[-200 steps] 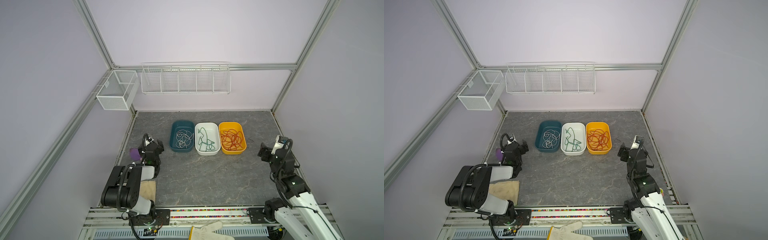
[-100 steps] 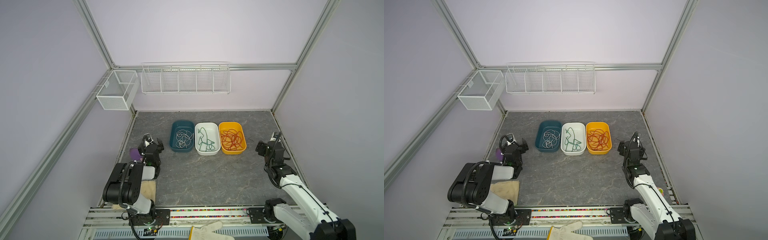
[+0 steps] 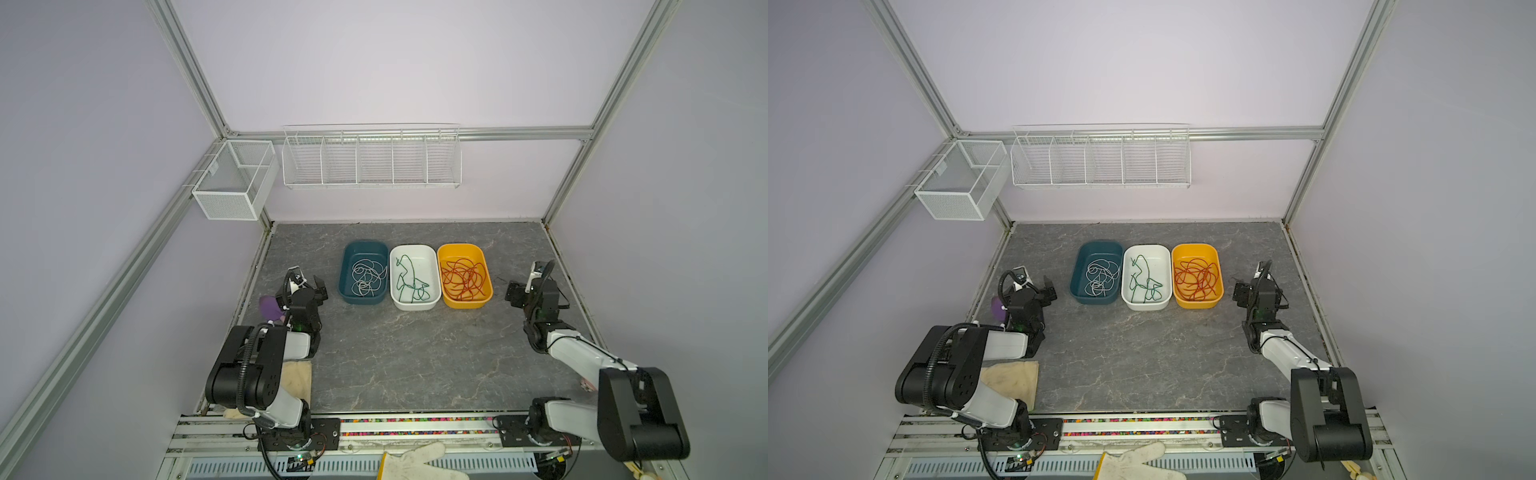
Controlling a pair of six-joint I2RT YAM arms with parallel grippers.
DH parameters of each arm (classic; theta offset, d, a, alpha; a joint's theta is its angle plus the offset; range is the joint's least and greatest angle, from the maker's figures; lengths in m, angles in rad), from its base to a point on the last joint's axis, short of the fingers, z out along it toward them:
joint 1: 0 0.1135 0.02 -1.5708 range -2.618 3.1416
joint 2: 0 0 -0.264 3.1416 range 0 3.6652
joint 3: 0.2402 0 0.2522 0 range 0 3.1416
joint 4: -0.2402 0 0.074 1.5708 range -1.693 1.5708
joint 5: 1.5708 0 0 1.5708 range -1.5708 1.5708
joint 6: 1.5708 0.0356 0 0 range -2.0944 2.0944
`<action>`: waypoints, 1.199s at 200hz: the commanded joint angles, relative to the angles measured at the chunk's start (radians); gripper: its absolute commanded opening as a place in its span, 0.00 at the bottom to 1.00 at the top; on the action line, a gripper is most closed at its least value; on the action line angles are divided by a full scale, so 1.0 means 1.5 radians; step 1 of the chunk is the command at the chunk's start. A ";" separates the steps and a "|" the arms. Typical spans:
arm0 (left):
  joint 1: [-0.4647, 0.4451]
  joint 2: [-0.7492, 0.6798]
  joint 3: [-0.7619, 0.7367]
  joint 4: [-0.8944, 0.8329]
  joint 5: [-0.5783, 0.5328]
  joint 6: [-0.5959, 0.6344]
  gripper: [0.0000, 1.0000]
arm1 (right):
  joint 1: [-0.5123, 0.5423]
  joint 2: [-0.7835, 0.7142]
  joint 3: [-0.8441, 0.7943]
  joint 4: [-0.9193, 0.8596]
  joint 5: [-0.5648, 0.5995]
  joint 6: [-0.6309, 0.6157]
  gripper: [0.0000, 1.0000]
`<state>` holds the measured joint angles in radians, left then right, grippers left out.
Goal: Untangle the cables
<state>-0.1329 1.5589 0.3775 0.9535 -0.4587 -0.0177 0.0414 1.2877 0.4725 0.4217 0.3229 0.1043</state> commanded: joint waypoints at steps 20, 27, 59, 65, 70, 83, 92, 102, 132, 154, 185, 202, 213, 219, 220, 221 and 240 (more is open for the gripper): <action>0.001 0.004 -0.007 0.021 -0.002 0.003 0.99 | -0.014 0.061 -0.016 0.142 -0.053 -0.065 0.89; 0.001 0.004 -0.007 0.021 -0.002 0.004 0.99 | -0.016 0.073 -0.020 0.161 -0.057 -0.068 0.89; 0.001 0.005 -0.006 0.021 -0.002 0.004 0.99 | -0.026 0.127 -0.006 0.179 -0.146 -0.090 0.88; 0.001 0.005 -0.007 0.021 -0.001 0.004 0.99 | -0.026 0.136 -0.011 0.195 -0.160 -0.095 0.88; 0.001 0.005 -0.007 0.021 -0.002 0.004 0.99 | -0.026 0.144 -0.023 0.225 -0.162 -0.097 0.88; 0.001 0.006 -0.006 0.021 -0.002 0.004 0.99 | -0.031 0.150 -0.045 0.262 -0.163 -0.089 0.88; 0.001 0.005 -0.006 0.021 -0.001 0.005 0.99 | -0.036 0.164 -0.057 0.303 -0.173 -0.087 0.88; 0.001 0.005 -0.006 0.021 -0.002 0.004 0.99 | -0.038 0.164 -0.056 0.296 -0.179 -0.086 0.88; 0.001 0.004 -0.007 0.021 -0.001 0.003 0.99 | -0.040 0.160 -0.053 0.286 -0.182 -0.086 0.88; 0.001 0.004 -0.006 0.020 -0.002 0.004 0.99 | -0.040 0.161 -0.054 0.288 -0.181 -0.086 0.88; 0.001 0.005 -0.007 0.020 -0.002 0.003 0.99 | -0.023 0.160 -0.060 0.299 -0.149 -0.098 0.88; 0.001 0.004 -0.007 0.021 -0.002 0.004 0.99 | -0.021 0.160 -0.059 0.298 -0.148 -0.097 0.88; 0.001 0.005 -0.007 0.021 -0.002 0.004 0.99 | -0.021 0.160 -0.058 0.297 -0.148 -0.097 0.88; 0.001 0.005 -0.007 0.021 -0.003 0.004 0.99 | -0.021 0.160 -0.058 0.297 -0.148 -0.096 0.88; 0.001 0.005 -0.007 0.021 -0.002 0.004 0.99 | -0.021 0.161 -0.058 0.297 -0.148 -0.096 0.88; 0.001 0.005 -0.006 0.021 -0.002 0.004 0.99 | -0.021 0.160 -0.058 0.297 -0.148 -0.096 0.88; 0.001 0.004 -0.006 0.021 -0.002 0.004 0.99 | -0.021 0.161 -0.058 0.297 -0.148 -0.096 0.88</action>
<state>-0.1329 1.5589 0.3771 0.9607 -0.4587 -0.0177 0.0074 1.5318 0.3962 0.8322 0.0891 -0.0158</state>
